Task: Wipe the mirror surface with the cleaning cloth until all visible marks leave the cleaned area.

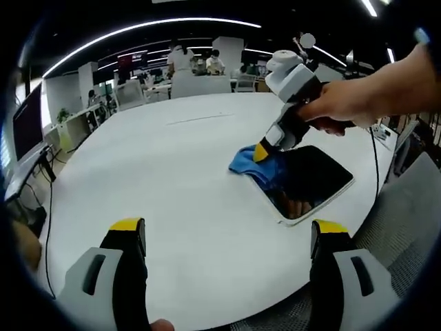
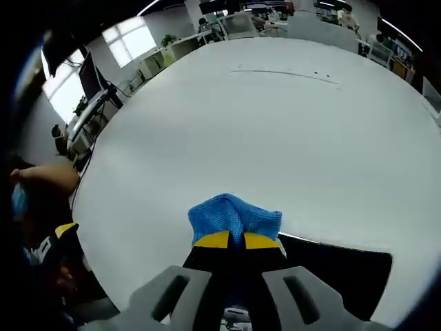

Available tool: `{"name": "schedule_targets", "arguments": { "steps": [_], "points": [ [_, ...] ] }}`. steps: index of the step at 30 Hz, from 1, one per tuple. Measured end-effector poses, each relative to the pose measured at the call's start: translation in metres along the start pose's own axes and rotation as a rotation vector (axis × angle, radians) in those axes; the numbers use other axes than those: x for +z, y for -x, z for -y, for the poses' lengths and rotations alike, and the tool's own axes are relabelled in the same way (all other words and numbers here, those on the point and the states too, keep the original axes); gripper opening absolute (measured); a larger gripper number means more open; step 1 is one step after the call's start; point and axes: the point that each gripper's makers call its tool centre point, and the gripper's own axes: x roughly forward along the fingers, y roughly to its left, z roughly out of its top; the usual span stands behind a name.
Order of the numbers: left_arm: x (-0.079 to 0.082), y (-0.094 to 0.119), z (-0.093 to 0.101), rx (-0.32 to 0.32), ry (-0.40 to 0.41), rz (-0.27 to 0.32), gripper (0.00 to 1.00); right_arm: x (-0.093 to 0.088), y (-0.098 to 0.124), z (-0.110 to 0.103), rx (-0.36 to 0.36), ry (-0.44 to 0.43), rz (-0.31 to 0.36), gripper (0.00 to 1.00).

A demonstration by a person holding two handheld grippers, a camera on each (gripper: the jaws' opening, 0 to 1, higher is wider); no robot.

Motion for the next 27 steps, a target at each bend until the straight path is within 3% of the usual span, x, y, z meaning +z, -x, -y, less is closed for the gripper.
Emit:
{"name": "schedule_targets", "arguments": {
  "steps": [3, 11, 15, 19, 27],
  "points": [
    [0.001, 0.0, 0.0, -0.001, -0.017, 0.003, 0.99, 0.0, -0.002, 0.002, 0.0, -0.053, -0.016, 0.0],
    [0.0, 0.001, -0.002, -0.002, 0.018, 0.009, 0.99, -0.006, 0.009, -0.001, 0.012, -0.024, 0.002, 0.0],
    [0.001, 0.0, 0.003, -0.026, -0.003, 0.011, 0.99, -0.013, 0.02, 0.008, -0.006, -0.028, 0.011, 0.0],
    [-0.001, 0.0, -0.001, -0.01, 0.002, 0.002, 0.99, -0.012, 0.018, 0.022, -0.006, -0.08, 0.014, 0.0],
    [-0.004, -0.002, 0.003, -0.024, -0.007, -0.017, 0.99, -0.017, 0.021, 0.036, -0.038, -0.096, -0.002, 0.0]
  ]
}}
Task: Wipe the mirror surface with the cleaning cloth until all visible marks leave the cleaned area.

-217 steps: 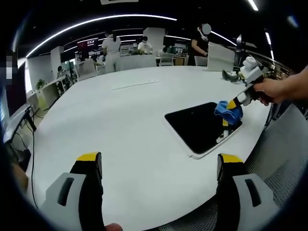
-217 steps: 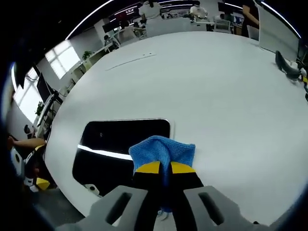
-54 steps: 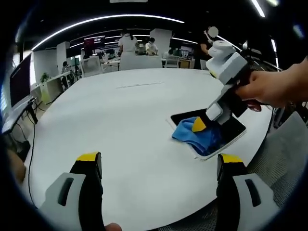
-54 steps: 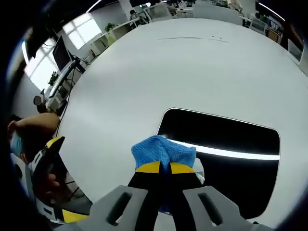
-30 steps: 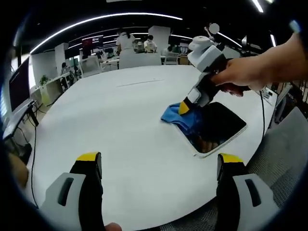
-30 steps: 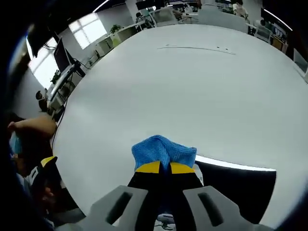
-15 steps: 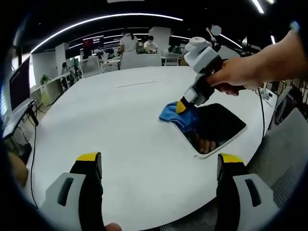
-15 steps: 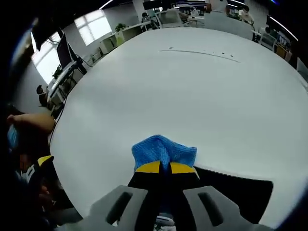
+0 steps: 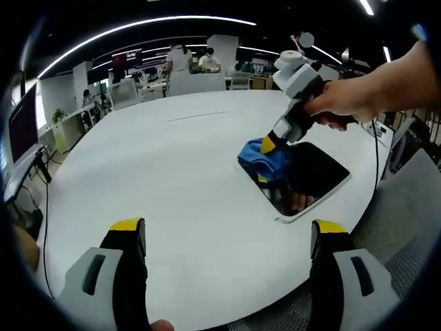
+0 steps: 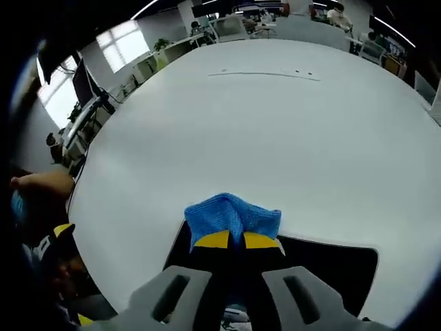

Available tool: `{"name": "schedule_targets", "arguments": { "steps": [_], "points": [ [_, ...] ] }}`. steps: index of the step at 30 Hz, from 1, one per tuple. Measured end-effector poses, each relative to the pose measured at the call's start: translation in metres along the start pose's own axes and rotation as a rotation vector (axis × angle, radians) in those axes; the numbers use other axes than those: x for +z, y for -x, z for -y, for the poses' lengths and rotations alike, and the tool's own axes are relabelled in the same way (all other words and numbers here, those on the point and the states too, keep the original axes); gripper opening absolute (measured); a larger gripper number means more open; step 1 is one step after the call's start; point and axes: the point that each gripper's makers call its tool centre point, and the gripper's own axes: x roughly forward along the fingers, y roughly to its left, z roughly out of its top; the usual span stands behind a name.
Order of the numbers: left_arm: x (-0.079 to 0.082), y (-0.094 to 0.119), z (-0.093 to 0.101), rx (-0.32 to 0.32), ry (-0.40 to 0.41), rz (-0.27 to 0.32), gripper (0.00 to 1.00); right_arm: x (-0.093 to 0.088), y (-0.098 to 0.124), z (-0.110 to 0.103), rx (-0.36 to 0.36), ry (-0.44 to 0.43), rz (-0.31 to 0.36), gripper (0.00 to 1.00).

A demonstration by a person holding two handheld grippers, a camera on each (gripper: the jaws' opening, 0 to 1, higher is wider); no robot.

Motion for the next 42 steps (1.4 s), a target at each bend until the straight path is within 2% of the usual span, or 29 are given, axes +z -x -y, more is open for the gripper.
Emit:
{"name": "schedule_targets", "arguments": {
  "steps": [7, 12, 14, 20, 26, 30, 42],
  "points": [
    [0.0, 0.0, 0.003, -0.014, -0.005, -0.004, 0.99, -0.001, 0.001, 0.004, 0.004, -0.027, -0.007, 0.0],
    [-0.001, 0.0, 0.003, -0.008, -0.016, -0.012, 0.99, -0.003, 0.002, 0.003, -0.001, -0.013, 0.005, 0.0],
    [-0.001, 0.001, 0.002, -0.007, -0.018, -0.016, 0.99, -0.005, 0.002, 0.003, -0.006, -0.053, -0.006, 0.0],
    [-0.001, 0.001, 0.002, -0.008, -0.02, -0.015, 0.99, -0.013, 0.003, 0.002, 0.003, -0.076, -0.017, 0.0],
    [0.0, 0.001, 0.002, -0.013, -0.011, -0.005, 0.99, -0.031, 0.016, -0.008, 0.032, -0.073, -0.021, 0.0],
    [0.0, 0.001, 0.002, -0.011, -0.01, -0.004, 0.99, -0.043, 0.021, -0.013, 0.035, -0.028, -0.016, 0.0],
    [0.001, 0.001, 0.004, -0.01, -0.019, -0.006, 0.99, -0.072, 0.038, -0.024, 0.061, 0.002, -0.026, 0.0]
  ]
}}
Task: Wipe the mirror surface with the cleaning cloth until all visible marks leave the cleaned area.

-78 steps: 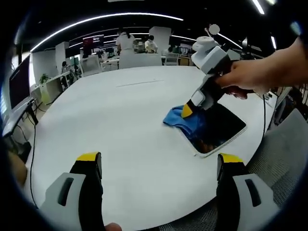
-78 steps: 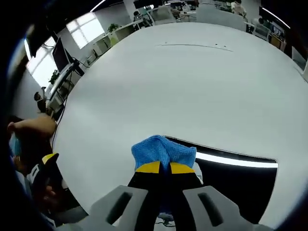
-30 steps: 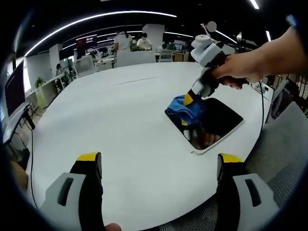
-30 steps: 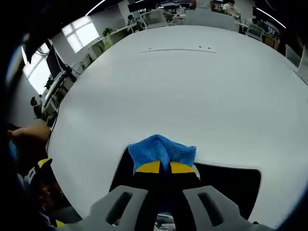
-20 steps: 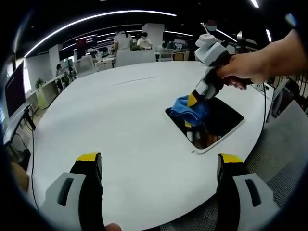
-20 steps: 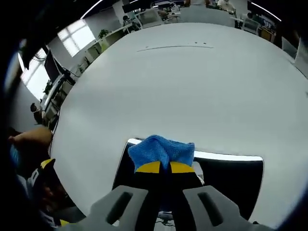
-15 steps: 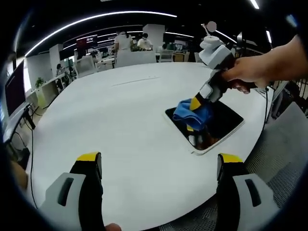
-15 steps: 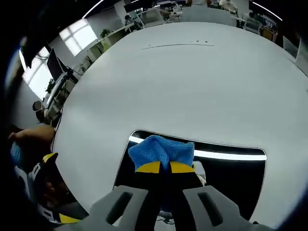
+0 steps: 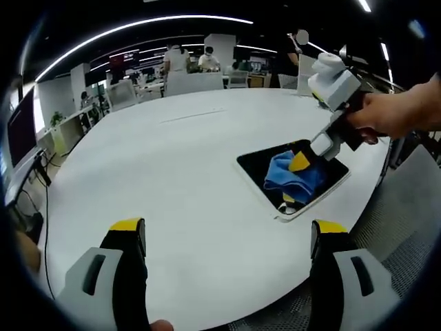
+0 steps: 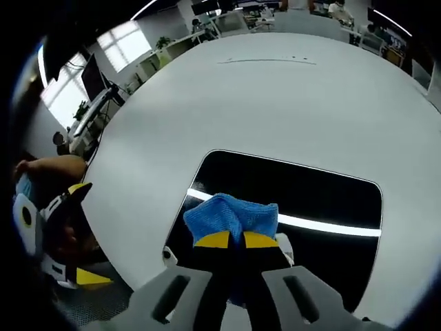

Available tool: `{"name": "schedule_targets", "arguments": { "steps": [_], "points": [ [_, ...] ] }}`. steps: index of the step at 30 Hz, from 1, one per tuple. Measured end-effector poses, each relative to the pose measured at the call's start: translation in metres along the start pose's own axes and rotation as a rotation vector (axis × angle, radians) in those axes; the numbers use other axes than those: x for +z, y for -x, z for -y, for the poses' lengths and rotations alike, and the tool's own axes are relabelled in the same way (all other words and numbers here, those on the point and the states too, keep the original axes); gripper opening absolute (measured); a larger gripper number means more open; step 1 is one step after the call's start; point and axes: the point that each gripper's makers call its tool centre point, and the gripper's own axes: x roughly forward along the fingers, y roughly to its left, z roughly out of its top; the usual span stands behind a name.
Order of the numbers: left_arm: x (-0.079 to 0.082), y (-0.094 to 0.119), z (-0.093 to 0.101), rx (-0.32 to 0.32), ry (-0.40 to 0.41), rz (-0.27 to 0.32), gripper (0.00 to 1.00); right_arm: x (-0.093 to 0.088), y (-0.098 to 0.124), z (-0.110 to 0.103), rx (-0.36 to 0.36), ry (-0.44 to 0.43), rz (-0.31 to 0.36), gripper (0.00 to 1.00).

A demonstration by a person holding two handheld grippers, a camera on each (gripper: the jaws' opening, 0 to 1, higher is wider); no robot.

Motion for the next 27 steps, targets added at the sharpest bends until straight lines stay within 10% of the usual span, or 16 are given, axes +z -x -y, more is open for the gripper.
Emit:
{"name": "schedule_targets", "arguments": {
  "steps": [27],
  "points": [
    [0.03, 0.005, 0.022, -0.001, -0.018, 0.058, 0.99, -0.032, 0.009, -0.019, 0.037, 0.02, -0.077, 0.0]
  ]
}}
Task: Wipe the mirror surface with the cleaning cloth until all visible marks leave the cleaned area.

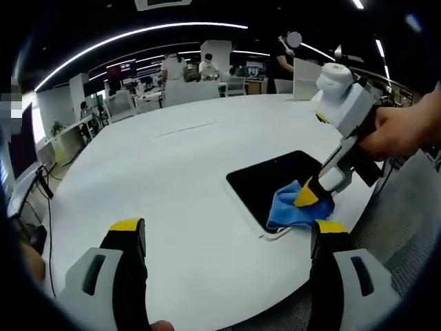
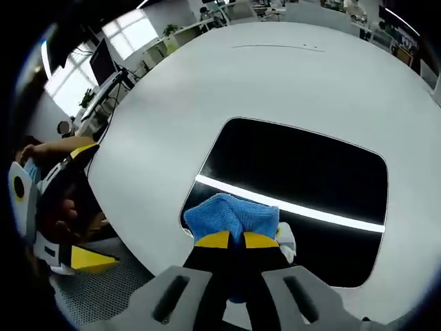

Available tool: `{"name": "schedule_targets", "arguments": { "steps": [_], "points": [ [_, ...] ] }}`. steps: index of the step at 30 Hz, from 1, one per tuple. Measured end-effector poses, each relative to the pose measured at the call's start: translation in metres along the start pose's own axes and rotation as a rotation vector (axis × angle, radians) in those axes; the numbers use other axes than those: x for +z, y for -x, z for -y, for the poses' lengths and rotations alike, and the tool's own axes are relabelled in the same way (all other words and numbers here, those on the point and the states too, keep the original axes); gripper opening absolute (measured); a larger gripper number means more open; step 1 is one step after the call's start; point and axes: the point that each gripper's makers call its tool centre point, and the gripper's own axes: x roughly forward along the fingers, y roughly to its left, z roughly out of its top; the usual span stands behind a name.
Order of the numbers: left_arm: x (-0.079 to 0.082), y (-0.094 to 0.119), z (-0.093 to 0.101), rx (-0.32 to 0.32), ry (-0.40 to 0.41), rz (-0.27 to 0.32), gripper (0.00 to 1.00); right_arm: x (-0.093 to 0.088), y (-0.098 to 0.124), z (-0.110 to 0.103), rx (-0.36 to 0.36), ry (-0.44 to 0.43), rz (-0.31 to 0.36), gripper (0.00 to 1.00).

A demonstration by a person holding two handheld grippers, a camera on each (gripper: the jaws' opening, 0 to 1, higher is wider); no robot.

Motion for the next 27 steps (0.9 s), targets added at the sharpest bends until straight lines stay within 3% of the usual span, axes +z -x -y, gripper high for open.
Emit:
{"name": "schedule_targets", "arguments": {
  "steps": [13, 27],
  "points": [
    [-0.006, -0.003, 0.01, -0.053, 0.014, -0.015, 0.99, 0.001, 0.003, 0.0, 0.019, 0.024, 0.026, 0.0],
    [-0.008, -0.003, 0.011, -0.056, 0.01, -0.029, 0.99, -0.003, 0.008, 0.009, 0.025, 0.021, 0.035, 0.0]
  ]
}}
